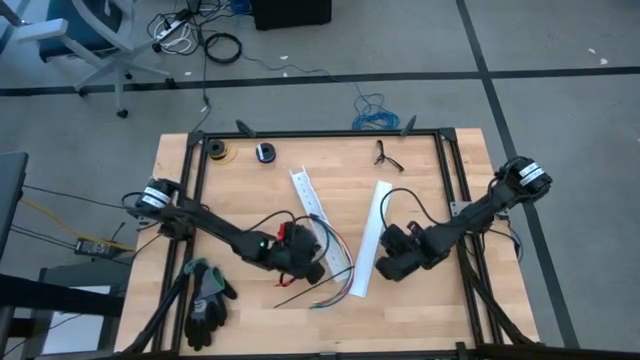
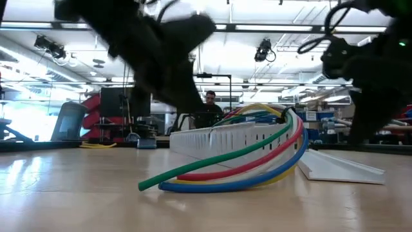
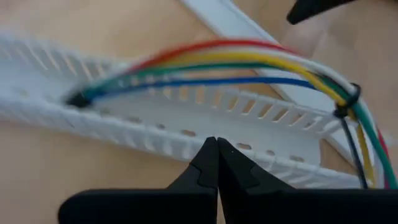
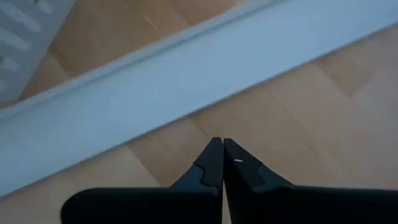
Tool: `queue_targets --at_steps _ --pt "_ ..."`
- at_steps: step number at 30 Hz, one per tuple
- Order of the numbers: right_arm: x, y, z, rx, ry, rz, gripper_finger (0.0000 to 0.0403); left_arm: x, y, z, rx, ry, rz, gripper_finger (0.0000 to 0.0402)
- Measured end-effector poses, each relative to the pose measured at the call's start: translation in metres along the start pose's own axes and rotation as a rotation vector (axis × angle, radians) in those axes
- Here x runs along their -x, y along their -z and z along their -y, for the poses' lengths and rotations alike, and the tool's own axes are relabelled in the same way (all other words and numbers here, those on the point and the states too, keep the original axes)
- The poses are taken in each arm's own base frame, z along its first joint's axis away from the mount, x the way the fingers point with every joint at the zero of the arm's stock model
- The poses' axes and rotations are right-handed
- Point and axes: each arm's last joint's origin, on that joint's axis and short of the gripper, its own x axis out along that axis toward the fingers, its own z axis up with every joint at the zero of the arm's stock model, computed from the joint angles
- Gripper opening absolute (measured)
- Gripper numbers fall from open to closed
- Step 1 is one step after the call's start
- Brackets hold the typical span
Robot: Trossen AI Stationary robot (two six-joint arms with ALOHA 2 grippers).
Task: Ziptie cables
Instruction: Put the ziptied cables into the cable duct
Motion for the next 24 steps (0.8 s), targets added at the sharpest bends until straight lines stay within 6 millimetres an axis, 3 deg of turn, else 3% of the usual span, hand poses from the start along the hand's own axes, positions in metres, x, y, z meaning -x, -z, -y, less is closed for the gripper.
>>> queue_targets --at_steps 6,10,17,24 --pt "-0.007 0.014 0.004 -0.024 -0.037 0.023 0.0 0.015 -0.04 -0.009 -0.348 -0.125 -0.101 0.0005" --pt "-0.012 0.018 0.005 -0.037 -0.073 0.081 0.0 0.011 -0.056 -0.025 -0.607 -0.163 -0.206 0.0005" --pt "-0.02 0.02 0.011 -0.032 -0.096 0.178 0.0 -0.013 -0.077 -0.062 -0.742 -0.036 -0.341 0.0005" --pt "-0.025 0.02 0.018 -0.042 -0.068 0.191 0.0 -0.025 -0.093 -0.088 -0.951 0.128 -0.376 0.0005"
